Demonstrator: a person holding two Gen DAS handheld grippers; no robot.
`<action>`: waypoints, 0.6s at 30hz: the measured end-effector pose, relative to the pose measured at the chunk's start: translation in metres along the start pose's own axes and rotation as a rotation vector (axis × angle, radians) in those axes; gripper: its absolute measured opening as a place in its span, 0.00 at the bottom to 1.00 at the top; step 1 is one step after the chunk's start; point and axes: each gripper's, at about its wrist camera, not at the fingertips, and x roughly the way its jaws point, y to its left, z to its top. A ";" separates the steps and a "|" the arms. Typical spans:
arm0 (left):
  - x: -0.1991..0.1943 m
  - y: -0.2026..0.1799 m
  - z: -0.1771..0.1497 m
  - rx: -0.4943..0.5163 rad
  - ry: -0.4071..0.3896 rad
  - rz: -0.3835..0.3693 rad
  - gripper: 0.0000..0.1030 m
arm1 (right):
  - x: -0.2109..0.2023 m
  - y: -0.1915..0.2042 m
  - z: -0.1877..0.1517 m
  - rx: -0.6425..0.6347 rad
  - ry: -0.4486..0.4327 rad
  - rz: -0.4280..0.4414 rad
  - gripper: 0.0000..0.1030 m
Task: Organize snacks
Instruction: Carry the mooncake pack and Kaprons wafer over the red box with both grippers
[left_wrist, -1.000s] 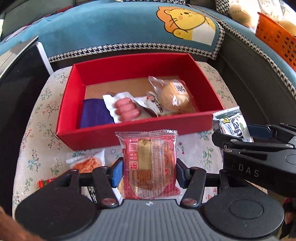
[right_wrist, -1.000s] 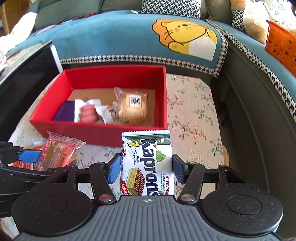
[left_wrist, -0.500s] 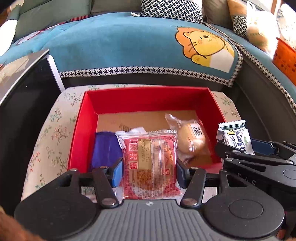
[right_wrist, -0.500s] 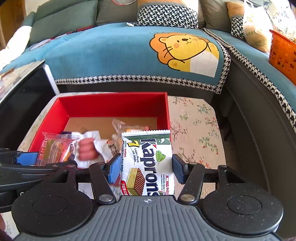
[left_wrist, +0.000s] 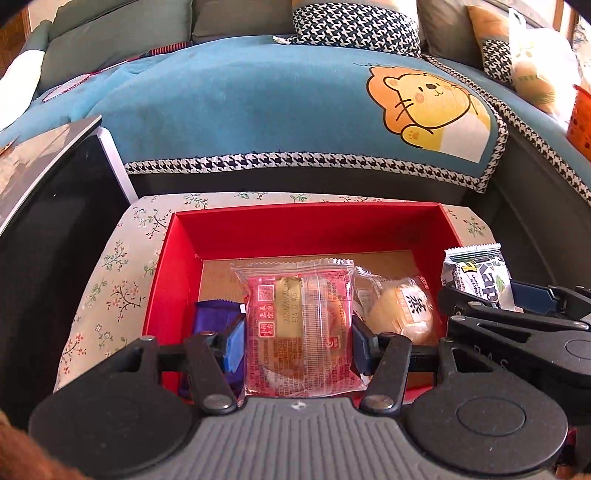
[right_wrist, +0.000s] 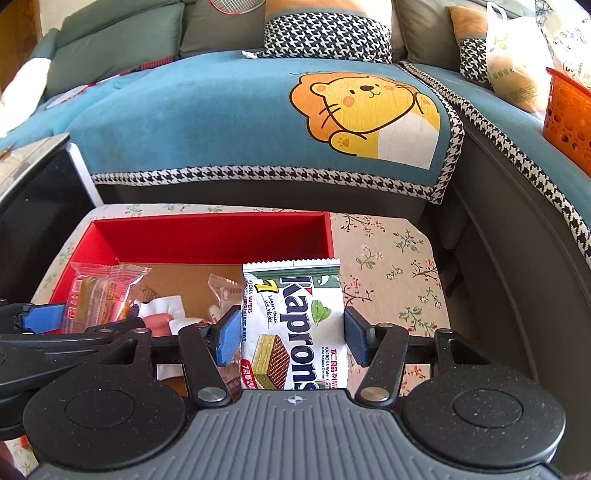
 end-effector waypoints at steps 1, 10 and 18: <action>0.002 -0.001 0.001 0.000 -0.001 0.004 0.95 | 0.002 0.000 0.001 0.000 0.000 0.000 0.63; 0.018 0.000 0.001 -0.012 0.012 0.022 0.95 | 0.017 0.003 0.003 -0.004 0.016 -0.015 0.64; 0.028 0.001 0.000 -0.010 0.023 0.046 0.95 | 0.025 0.008 0.002 -0.031 0.019 -0.031 0.63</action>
